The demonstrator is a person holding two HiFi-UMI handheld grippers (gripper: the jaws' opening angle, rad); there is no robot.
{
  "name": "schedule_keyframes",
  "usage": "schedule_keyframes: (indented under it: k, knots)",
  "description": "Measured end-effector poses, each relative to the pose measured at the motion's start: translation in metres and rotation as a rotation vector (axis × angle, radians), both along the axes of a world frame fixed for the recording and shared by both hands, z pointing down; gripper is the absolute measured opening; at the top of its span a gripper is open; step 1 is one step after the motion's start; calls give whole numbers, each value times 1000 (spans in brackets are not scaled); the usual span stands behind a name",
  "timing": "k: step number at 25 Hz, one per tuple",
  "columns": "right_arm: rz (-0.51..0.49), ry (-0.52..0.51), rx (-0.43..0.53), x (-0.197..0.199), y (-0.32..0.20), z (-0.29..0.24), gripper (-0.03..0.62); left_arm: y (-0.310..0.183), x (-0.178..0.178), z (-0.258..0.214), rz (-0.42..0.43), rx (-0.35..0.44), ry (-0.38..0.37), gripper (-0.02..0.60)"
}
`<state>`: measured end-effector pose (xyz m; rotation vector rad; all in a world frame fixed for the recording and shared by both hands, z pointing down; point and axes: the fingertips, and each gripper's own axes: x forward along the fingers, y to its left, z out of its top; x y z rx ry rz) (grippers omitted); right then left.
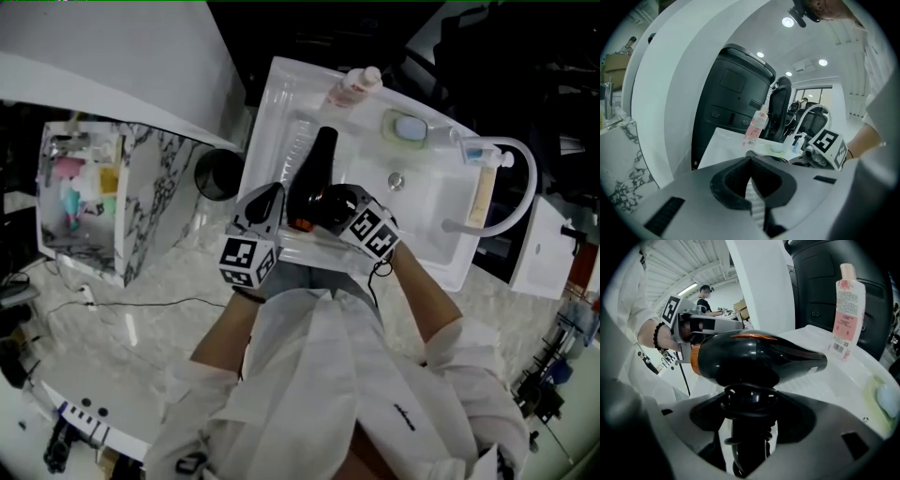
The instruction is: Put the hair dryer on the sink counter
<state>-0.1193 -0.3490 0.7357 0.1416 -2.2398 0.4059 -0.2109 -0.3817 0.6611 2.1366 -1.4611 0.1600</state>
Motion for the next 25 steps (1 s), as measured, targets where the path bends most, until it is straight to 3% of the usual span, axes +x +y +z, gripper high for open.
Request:
schedule_keyframes:
  k: [25]
  knots:
    - [-76, 44, 4, -19, 1, 32, 311, 5, -8, 14, 9, -18, 5, 23]
